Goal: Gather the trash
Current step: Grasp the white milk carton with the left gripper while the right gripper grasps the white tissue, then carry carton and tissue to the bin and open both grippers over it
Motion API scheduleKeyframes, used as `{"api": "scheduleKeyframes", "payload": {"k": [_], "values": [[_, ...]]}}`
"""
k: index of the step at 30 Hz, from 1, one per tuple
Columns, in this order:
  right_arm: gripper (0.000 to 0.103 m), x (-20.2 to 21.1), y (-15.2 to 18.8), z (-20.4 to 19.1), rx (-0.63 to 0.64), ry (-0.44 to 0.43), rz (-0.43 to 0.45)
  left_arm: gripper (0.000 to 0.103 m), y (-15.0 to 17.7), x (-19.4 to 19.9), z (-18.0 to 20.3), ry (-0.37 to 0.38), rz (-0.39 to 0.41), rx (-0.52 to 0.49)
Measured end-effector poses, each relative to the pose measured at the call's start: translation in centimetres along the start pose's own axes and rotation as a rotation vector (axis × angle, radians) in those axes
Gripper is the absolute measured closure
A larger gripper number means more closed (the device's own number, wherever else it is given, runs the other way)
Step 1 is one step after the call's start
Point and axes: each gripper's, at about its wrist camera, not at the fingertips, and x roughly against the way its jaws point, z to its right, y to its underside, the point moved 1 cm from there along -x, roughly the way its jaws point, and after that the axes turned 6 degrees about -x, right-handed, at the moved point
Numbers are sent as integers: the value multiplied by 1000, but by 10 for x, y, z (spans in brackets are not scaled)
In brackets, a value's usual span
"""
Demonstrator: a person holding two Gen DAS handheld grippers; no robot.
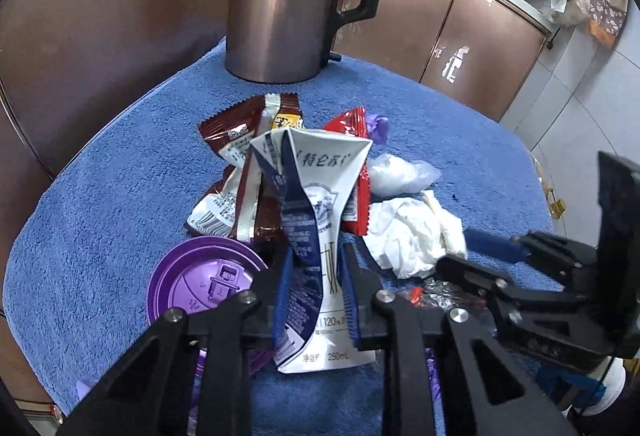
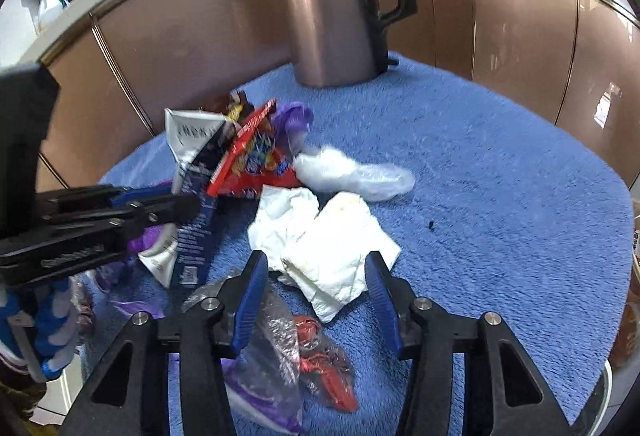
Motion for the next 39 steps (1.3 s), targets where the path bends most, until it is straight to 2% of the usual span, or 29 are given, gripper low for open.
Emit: {"api": "scheduleKeyframes", "payload": {"k": [1,4,13,17,21,24,27,34,39], "values": [[77,-1,1,3,-11,-2,-7,81,1,2,0,-2,4,1],[87,2,2,11,-44,-13,0,81,3,10,-1,0,21,6],[89,52,6,22,-97,-58,118,81,-1,60,3,31,126,28],[89,83,13,18,-103,-51,187,82,-4,89,7,59,174,30],[89,112,29,27,-137,-20,264,82,-6,108,30,106,193,0],[89,138,47,46,-188,27,313,81,-12,111,64,145,189,-58],[89,170,77,82,-271,92,351,82,-22,103,110,208,163,-124],[89,222,151,191,-544,296,390,81,-34,65,249,372,68,-327],[88,236,184,243,-674,373,383,81,-40,31,338,459,2,-419]]}}
